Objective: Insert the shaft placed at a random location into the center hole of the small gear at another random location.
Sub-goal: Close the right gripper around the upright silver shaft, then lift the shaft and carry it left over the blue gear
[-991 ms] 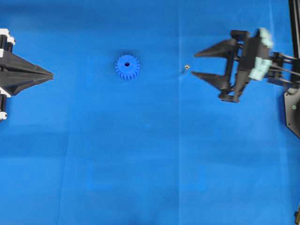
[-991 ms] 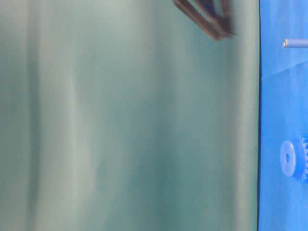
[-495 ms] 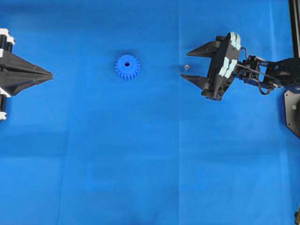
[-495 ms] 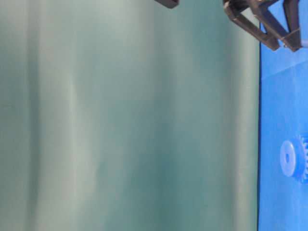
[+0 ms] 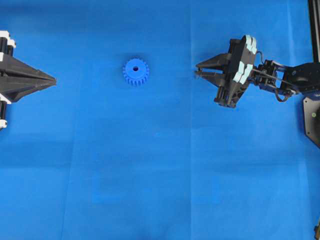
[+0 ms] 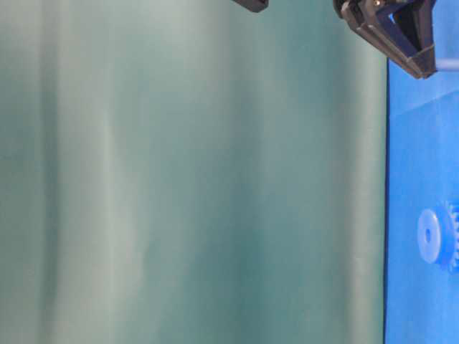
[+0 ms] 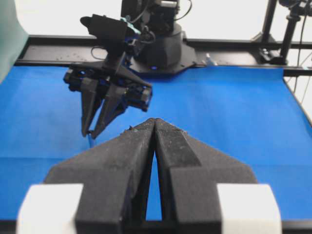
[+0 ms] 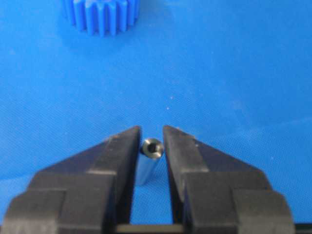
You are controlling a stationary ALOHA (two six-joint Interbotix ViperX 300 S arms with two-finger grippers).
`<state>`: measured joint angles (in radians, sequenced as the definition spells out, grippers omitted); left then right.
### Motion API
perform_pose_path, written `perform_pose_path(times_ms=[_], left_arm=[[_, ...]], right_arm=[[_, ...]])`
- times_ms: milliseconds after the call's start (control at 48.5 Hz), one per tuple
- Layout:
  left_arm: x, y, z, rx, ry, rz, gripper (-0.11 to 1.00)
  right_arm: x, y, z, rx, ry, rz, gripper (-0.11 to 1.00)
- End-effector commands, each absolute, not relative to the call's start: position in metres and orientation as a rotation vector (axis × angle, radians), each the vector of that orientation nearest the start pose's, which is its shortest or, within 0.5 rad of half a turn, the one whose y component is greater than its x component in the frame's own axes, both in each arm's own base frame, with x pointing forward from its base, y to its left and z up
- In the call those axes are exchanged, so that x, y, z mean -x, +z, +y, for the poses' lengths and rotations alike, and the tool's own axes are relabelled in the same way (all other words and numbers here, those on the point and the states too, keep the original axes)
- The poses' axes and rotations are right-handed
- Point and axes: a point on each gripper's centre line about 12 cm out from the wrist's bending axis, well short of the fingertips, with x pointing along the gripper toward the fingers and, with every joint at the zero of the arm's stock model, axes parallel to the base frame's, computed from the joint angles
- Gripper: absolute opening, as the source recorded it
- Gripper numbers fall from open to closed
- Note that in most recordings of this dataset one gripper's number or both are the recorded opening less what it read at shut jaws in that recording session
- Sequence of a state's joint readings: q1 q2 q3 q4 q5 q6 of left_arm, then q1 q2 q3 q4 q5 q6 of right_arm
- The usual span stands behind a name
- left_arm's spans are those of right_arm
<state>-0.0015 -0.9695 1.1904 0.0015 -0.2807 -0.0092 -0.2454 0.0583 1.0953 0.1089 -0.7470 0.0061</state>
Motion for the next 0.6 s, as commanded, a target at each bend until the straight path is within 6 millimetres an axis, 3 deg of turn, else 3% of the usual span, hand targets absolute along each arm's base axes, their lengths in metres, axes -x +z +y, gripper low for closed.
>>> perform_pose_path(times_ms=[0,330,578], left_arm=[[-0.198,0.291,-0.001,0.009,-0.004,-0.072,0.0],[-0.198,0.292,-0.001,0.012,-0.004,-0.074,0.0],[-0.198,0.292,-0.001,0.012,-0.004,-0.072,0.0]], right_arm=[[-0.299,0.108,-0.082,-0.116,-0.326,0.372,0.05],[-0.302,0.112,-0.082,-0.116,-0.322,0.361,0.03],[-0.301,0.142,-0.081,-0.122,-0.317,0.325,0.03]])
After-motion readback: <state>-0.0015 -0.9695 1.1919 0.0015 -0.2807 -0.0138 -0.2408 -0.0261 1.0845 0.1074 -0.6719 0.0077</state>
